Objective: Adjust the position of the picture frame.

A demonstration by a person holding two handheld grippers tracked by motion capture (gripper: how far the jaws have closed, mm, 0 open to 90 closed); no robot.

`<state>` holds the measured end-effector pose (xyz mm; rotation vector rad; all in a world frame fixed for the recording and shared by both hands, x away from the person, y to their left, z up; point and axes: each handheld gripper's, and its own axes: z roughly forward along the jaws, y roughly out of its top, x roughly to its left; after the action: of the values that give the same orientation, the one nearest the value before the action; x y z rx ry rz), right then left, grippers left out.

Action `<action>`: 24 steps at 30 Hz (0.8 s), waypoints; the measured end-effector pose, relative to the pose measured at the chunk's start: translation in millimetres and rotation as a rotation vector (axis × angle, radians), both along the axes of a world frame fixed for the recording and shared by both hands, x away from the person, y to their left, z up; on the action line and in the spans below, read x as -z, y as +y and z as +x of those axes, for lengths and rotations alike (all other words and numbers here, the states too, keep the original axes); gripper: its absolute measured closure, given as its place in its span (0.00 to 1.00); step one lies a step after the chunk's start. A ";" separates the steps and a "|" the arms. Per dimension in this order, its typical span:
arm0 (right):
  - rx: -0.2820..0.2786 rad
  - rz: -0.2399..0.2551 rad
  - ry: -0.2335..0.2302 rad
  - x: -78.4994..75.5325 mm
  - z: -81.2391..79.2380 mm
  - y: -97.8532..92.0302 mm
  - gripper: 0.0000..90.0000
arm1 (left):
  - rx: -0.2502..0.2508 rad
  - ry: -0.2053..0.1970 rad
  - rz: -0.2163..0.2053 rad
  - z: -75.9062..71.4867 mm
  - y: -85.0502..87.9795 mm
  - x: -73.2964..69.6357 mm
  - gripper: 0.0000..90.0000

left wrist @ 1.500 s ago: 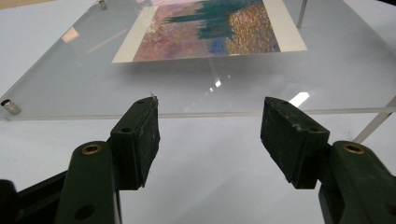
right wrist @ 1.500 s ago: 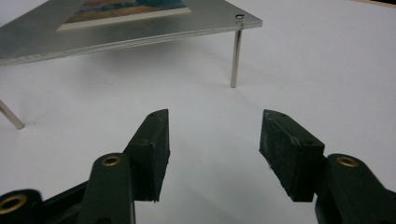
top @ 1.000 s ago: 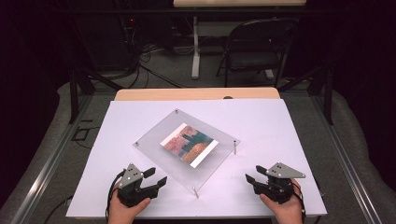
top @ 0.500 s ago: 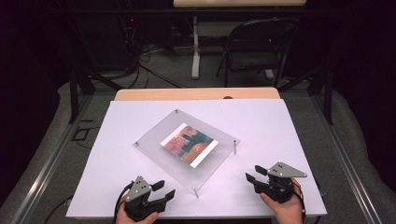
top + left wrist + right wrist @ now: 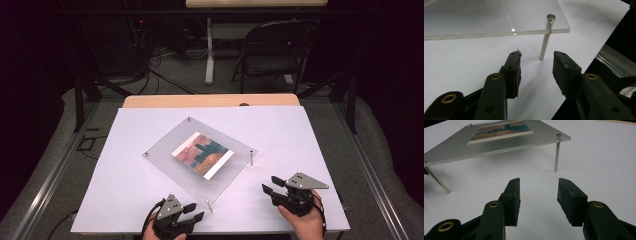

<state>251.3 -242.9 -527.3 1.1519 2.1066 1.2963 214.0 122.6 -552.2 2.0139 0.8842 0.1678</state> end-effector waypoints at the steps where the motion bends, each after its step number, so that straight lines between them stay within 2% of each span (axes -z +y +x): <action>1: -0.001 0.000 -0.002 0.1 -0.1 0.4 0.58 | 0.000 0.000 0.000 0.0 0.0 0.0 0.66; 5: -0.001 0.002 -0.010 -0.1 -0.1 1.1 0.58 | 0.007 0.006 0.020 1.3 -10.7 4.3 0.70; 7: -0.002 0.004 -0.011 -0.5 -0.1 1.1 0.59 | 0.002 -0.003 0.011 1.9 -12.7 6.1 0.75; 12: -0.008 -0.001 -0.013 -0.7 0.3 1.3 0.61 | -0.007 0.018 -0.014 5.3 -19.7 9.2 0.78; 24: 0.004 -0.026 -0.008 -5.9 6.5 0.6 0.70 | -0.031 0.016 -0.007 11.7 -29.8 11.4 0.87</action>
<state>257.9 -242.3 -521.3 1.1382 2.1081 1.2656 225.7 92.7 -563.6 1.9981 0.9257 0.1657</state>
